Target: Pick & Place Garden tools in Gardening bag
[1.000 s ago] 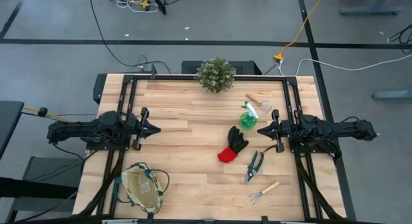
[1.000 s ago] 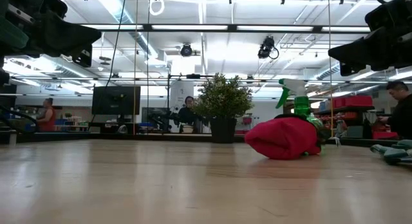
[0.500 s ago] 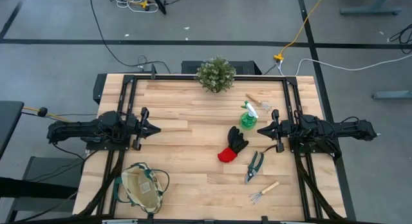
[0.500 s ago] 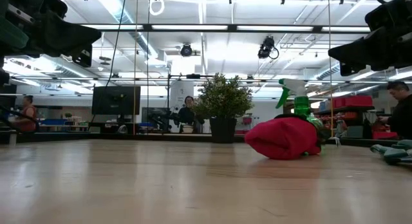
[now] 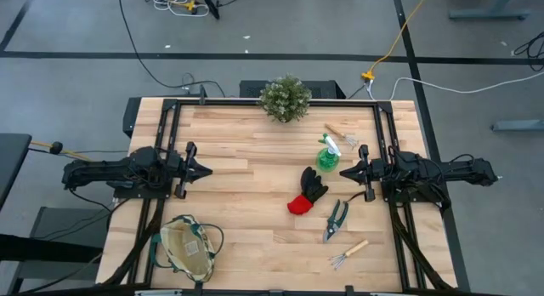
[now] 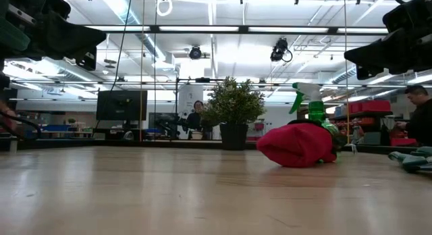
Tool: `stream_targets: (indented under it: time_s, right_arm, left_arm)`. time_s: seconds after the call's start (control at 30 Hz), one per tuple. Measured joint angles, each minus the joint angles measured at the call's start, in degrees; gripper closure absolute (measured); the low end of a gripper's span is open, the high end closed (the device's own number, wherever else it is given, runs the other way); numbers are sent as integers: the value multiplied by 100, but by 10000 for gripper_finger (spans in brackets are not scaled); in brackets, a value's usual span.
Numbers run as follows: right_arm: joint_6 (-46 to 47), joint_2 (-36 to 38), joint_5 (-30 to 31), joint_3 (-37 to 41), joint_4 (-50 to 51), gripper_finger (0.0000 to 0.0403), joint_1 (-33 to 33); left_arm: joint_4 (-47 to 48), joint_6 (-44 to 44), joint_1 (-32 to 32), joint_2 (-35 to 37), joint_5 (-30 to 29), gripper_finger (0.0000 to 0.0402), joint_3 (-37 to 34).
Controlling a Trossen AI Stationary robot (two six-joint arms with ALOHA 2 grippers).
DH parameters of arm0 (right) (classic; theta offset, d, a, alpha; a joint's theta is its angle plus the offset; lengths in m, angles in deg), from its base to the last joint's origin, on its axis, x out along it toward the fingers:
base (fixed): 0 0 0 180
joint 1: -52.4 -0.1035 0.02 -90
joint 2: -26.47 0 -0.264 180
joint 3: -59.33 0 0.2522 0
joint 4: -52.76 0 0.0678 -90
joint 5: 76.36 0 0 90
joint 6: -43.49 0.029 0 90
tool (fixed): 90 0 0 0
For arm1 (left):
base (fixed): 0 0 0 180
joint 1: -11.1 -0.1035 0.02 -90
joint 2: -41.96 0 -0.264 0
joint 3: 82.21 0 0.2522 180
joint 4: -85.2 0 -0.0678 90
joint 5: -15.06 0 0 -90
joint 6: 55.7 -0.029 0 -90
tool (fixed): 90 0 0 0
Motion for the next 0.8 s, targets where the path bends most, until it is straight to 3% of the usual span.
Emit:
stream_targets:
  time_s: [0.8]
  right_arm:
    - [-148, 0, 86, 0, -124, 381, 2]
  left_arm:
    - [1, -1, 0, 1, 0, 372, 0]
